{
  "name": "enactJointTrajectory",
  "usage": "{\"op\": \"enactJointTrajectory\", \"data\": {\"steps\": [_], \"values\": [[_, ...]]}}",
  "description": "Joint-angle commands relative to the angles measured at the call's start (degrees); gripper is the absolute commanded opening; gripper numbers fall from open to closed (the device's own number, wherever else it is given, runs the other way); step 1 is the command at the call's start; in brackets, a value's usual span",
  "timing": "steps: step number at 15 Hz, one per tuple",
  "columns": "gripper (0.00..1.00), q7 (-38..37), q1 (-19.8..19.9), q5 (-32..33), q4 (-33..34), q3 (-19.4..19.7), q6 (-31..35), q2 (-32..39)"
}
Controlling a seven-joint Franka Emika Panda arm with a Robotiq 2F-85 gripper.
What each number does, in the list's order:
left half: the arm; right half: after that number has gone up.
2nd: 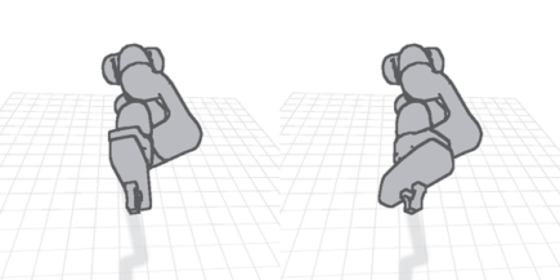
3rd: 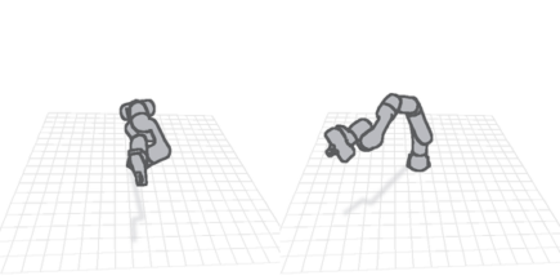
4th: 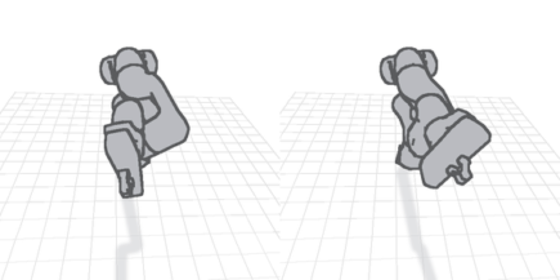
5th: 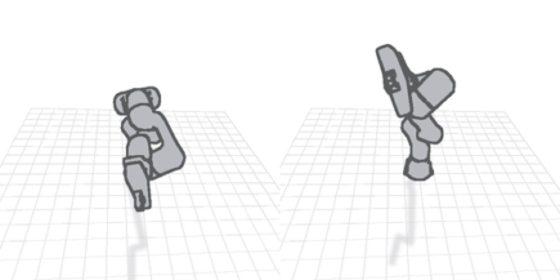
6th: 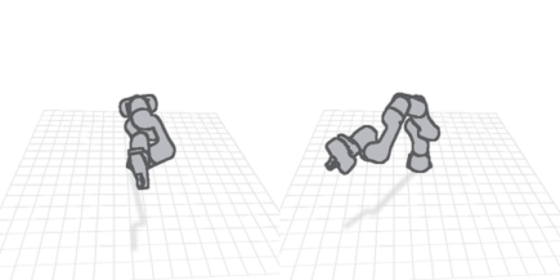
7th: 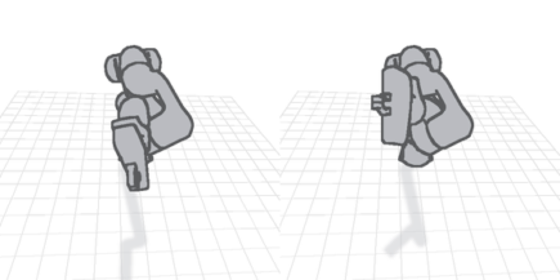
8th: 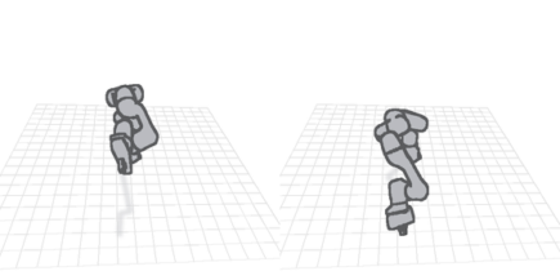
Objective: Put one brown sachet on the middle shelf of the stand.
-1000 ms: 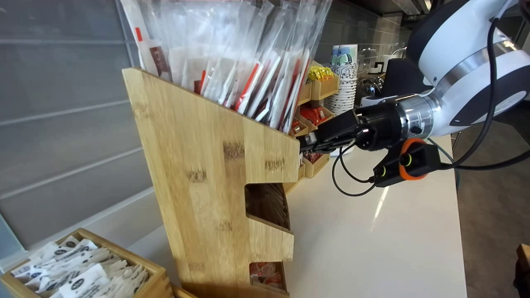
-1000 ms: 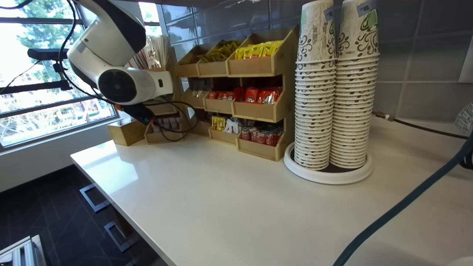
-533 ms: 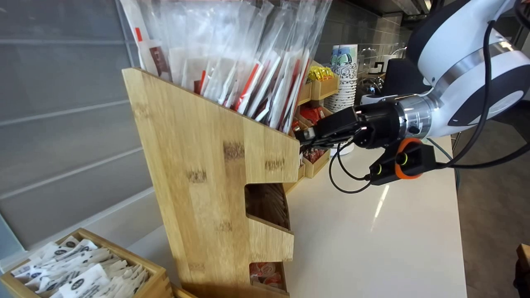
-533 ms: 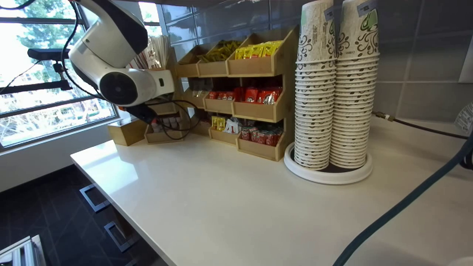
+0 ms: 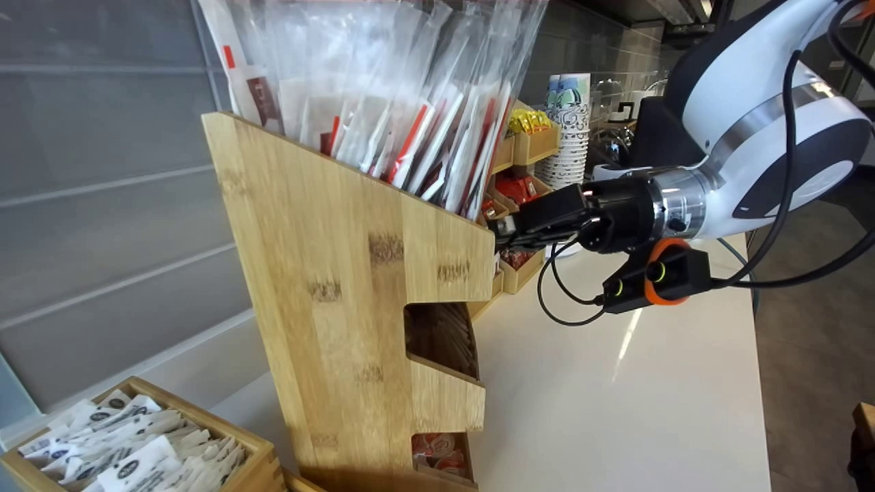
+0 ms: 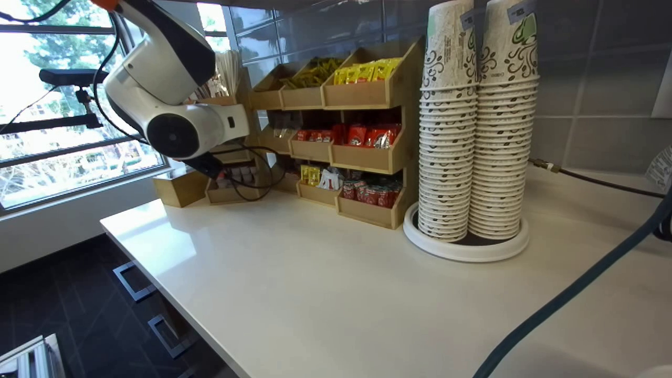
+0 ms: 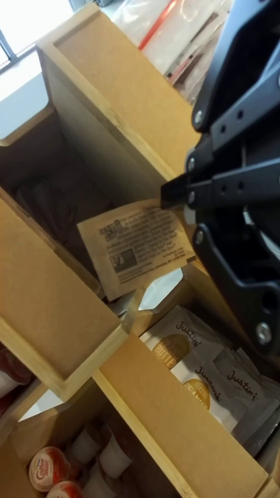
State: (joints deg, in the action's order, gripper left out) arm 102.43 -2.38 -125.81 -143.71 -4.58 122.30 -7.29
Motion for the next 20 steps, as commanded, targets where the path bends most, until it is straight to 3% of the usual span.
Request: {"op": "enactJointTrajectory", "data": {"steps": [1, 20], "values": [[0.0, 2.6, 0.4, -2.2, 0.7, 0.1, -2.0, 1.8], [0.0, 2.1, 0.0, -0.6, 1.1, 0.2, -1.6, 4.0]]}}
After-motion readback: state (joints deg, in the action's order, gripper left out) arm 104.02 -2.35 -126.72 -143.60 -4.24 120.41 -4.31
